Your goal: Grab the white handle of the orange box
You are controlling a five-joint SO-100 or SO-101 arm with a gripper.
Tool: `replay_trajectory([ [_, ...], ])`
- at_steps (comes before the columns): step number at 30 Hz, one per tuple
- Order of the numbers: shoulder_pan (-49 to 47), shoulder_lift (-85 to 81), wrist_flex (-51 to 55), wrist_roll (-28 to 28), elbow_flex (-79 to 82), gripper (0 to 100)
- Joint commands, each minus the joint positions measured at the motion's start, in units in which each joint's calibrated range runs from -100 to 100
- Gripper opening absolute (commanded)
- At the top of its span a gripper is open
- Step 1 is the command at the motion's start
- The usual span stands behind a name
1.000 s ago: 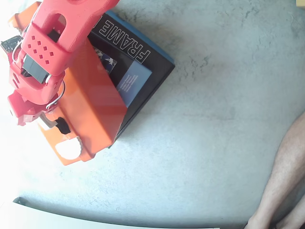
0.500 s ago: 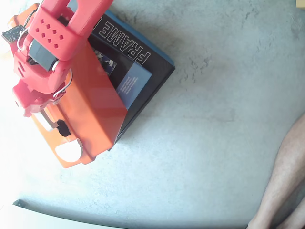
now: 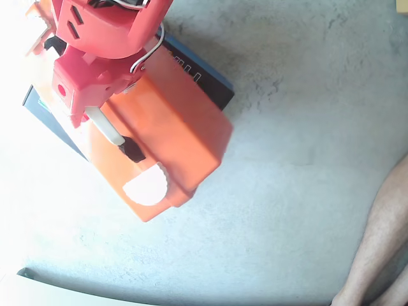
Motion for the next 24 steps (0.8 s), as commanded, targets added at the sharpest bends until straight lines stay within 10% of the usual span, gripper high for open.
replay_trajectory([
  [1, 0.33, -3.64, 8.03, -2.55, 23.44, 1],
  [24, 2.58, -32.16, 46.18, -3.91, 42.23, 2],
])
